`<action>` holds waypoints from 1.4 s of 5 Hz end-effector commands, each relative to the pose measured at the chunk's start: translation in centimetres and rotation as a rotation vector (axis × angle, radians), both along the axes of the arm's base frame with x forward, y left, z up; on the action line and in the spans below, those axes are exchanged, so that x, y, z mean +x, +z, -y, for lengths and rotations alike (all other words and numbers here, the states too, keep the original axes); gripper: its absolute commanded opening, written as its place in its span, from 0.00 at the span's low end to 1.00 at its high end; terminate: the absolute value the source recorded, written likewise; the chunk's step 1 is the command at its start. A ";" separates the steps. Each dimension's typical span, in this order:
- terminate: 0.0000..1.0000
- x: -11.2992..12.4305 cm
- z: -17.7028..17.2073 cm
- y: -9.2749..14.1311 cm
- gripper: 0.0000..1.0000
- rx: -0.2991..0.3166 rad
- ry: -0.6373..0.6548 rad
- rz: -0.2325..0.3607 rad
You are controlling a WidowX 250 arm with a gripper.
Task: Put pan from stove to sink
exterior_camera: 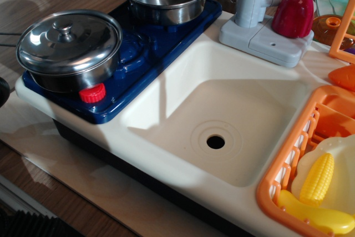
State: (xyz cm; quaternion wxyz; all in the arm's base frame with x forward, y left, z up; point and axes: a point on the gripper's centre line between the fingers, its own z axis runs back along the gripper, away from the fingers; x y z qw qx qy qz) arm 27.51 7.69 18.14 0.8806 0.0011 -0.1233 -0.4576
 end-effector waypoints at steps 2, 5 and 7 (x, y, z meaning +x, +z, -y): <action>0.00 1.0 -0.5 -0.9 1.00 0.011 -0.207 0.071; 0.00 1.5 -1.2 -3.2 1.00 -0.003 -0.258 0.113; 0.00 1.5 -1.4 -5.2 1.00 -0.041 -0.247 0.146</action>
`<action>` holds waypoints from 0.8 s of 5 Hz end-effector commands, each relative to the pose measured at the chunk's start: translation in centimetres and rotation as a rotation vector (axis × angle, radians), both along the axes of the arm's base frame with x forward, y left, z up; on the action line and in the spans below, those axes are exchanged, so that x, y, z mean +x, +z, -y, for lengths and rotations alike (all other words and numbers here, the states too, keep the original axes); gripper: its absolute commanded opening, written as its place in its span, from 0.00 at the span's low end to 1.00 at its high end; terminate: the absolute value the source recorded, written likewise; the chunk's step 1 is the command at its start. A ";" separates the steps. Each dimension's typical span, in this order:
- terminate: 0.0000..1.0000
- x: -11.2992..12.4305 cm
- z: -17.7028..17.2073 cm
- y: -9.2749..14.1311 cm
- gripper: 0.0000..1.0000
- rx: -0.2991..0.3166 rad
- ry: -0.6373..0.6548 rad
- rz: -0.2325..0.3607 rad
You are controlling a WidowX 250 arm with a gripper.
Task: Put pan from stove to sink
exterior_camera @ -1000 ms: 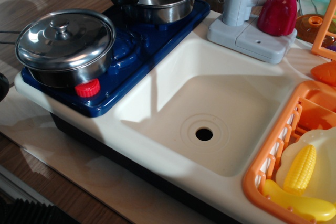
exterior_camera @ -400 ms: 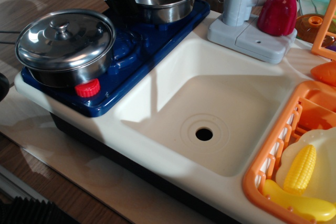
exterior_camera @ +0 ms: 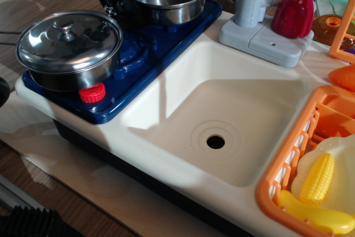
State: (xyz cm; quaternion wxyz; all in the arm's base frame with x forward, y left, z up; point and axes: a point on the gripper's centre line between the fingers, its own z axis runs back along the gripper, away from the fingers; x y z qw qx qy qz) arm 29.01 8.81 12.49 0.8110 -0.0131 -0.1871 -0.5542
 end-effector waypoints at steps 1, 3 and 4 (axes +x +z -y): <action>0.00 0.1 0.2 0.0 0.00 0.029 0.011 0.032; 0.00 0.1 1.0 1.0 0.00 0.058 0.017 0.009; 0.00 0.4 0.9 2.2 0.00 0.062 0.019 -0.017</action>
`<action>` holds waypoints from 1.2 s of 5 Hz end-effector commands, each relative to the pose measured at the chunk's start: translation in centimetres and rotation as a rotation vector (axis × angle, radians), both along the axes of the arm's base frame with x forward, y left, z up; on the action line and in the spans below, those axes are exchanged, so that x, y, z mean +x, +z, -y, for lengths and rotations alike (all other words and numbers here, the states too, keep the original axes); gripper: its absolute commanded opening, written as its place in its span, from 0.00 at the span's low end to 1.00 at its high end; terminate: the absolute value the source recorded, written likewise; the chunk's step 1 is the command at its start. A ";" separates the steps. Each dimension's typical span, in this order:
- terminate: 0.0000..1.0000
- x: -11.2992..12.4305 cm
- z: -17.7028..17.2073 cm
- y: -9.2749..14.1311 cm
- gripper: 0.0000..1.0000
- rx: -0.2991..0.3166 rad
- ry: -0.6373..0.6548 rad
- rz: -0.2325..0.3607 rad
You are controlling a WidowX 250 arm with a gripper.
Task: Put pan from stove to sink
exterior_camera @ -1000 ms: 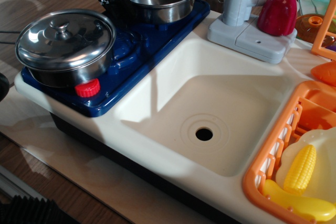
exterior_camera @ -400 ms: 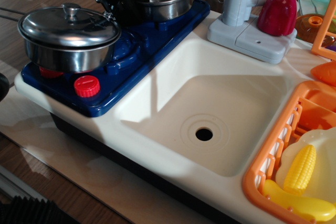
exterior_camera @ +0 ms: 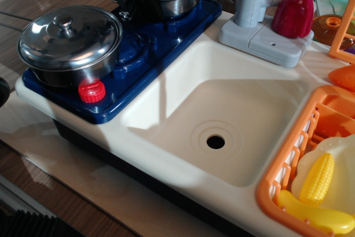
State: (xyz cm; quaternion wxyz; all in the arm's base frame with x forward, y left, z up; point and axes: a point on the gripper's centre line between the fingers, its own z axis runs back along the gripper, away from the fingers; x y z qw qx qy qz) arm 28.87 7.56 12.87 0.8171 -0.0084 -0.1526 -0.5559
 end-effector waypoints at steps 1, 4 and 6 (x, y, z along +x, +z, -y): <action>0.00 0.8 0.2 3.1 0.00 0.043 0.020 0.015; 0.00 -0.6 7.8 7.3 0.00 0.085 0.250 -0.017; 0.00 -3.5 12.6 8.2 0.00 0.095 0.467 -0.042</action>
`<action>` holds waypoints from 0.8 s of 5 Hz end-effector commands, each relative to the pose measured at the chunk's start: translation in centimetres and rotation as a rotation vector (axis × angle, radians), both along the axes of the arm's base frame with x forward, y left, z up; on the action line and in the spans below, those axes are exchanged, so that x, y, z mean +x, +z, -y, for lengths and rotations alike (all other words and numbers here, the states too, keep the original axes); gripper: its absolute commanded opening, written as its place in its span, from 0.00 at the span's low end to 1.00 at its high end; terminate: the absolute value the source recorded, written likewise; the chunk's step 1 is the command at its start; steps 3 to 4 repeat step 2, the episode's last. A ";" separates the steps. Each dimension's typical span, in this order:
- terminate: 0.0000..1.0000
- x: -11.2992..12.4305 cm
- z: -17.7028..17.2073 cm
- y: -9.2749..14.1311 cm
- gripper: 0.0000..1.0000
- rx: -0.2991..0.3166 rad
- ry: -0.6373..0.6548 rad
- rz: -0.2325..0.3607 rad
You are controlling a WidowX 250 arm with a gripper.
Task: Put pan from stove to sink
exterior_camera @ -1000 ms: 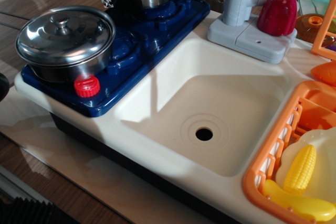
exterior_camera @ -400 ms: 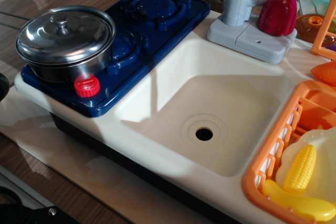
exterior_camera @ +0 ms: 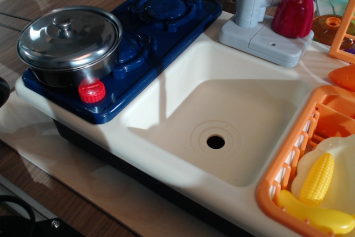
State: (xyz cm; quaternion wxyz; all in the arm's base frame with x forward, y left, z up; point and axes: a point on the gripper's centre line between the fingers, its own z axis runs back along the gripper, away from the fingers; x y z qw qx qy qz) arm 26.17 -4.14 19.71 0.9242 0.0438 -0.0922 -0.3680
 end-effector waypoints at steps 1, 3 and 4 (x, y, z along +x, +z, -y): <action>0.00 -2.0 2.3 1.7 0.00 -0.018 0.070 0.008; 1.00 -2.9 3.8 1.9 1.00 -0.029 0.079 -0.001; 1.00 -2.9 3.8 1.9 1.00 -0.029 0.079 -0.001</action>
